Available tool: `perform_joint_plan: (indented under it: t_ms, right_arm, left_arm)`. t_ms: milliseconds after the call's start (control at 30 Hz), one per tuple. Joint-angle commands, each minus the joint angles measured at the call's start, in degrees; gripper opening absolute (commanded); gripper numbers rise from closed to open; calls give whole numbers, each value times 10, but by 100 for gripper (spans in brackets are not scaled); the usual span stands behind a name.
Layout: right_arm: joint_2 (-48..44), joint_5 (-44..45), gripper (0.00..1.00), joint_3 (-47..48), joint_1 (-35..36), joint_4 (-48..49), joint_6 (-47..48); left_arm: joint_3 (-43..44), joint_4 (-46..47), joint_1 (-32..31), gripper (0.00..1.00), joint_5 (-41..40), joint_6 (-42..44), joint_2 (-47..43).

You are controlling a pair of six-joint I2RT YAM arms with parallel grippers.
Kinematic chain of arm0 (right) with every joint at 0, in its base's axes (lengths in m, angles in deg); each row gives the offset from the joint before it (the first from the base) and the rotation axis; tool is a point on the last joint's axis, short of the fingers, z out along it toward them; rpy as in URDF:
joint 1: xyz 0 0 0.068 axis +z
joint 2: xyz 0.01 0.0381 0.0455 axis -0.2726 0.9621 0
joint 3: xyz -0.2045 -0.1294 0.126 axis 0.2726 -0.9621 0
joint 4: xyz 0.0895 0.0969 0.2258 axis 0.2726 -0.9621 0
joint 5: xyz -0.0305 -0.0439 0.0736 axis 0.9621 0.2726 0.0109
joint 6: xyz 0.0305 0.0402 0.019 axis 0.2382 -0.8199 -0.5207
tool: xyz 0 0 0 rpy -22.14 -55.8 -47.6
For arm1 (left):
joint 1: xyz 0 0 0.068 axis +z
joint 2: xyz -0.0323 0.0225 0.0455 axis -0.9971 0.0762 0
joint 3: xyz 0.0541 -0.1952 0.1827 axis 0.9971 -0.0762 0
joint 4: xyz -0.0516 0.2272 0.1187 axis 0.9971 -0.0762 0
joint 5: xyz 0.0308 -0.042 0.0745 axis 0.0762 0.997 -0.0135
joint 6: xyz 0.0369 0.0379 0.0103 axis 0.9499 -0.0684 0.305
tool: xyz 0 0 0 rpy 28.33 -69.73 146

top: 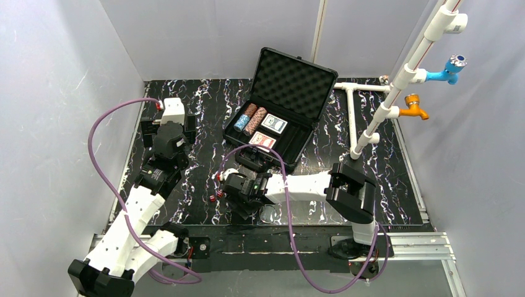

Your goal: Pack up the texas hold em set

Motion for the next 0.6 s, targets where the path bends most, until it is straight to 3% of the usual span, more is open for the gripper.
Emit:
perform_joint_plan:
  t_ms: [0,233,567]
  right_arm:
    - [12,-4,63,6,4,3,-2]
    - [5,-4,47,11,5,-1,1]
    - [-27,-8,46,41,5,-17,2]
  left_arm:
    - [-4,20,2,98,-14,-2,-13]
    - [-5,19,2,98,-2,0,-13]
    - [-1,7,1,98,21,-1,-9]
